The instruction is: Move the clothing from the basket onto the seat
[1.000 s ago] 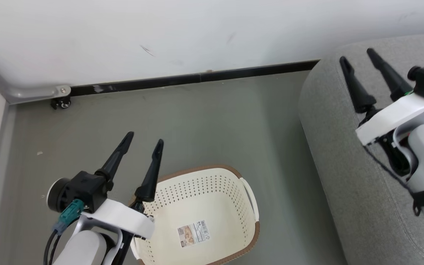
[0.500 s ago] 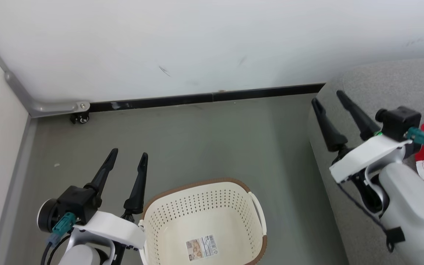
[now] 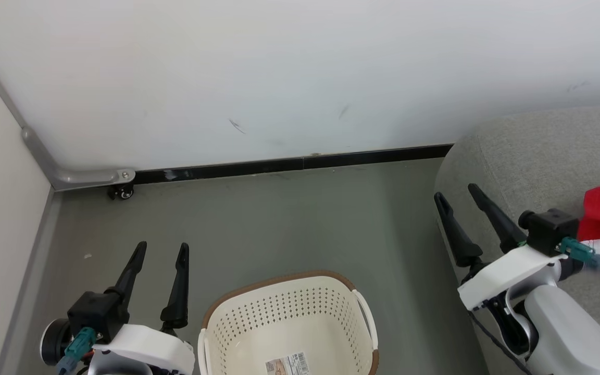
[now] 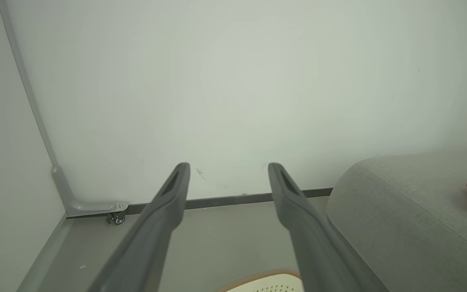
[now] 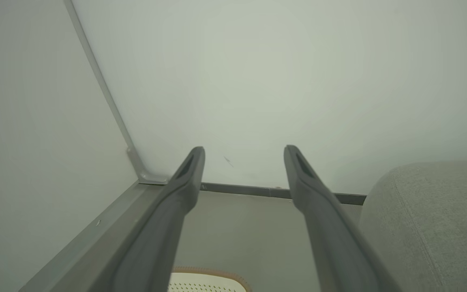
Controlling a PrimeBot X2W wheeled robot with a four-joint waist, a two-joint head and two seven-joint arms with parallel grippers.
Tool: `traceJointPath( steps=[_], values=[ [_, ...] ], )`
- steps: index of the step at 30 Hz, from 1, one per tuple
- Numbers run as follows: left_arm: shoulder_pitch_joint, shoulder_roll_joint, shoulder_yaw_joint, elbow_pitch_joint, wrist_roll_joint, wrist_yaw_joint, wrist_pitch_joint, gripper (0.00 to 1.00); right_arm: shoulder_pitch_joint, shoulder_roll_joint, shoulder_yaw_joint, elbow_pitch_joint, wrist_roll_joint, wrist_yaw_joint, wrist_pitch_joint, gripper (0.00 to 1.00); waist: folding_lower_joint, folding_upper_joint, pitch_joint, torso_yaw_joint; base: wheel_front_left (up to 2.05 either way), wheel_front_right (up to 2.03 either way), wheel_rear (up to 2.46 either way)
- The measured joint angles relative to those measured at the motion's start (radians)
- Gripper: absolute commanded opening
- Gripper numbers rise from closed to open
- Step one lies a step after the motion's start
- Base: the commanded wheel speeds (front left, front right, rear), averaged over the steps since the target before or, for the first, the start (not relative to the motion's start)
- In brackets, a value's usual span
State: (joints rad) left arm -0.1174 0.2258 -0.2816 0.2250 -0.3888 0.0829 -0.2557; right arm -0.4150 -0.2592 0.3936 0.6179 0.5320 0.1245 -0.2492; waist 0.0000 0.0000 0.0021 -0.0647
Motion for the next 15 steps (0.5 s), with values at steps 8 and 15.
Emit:
traceJointPath(
  steps=[8,15],
  values=[
    [0.037,-0.012,0.022,-0.009,0.025,0.017,0.0,1.0,0.098,0.04,-0.057,-0.024,-0.078,0.0,0.0,1.0,0.0,0.0,-0.026,0.001,0.0,0.0,0.0],
    [0.064,-0.017,0.032,-0.018,0.05,0.035,0.0,1.0,0.19,0.111,-0.091,-0.049,-0.121,0.0,0.0,1.0,0.0,0.0,-0.038,0.005,0.0,0.0,0.0]
  ],
)
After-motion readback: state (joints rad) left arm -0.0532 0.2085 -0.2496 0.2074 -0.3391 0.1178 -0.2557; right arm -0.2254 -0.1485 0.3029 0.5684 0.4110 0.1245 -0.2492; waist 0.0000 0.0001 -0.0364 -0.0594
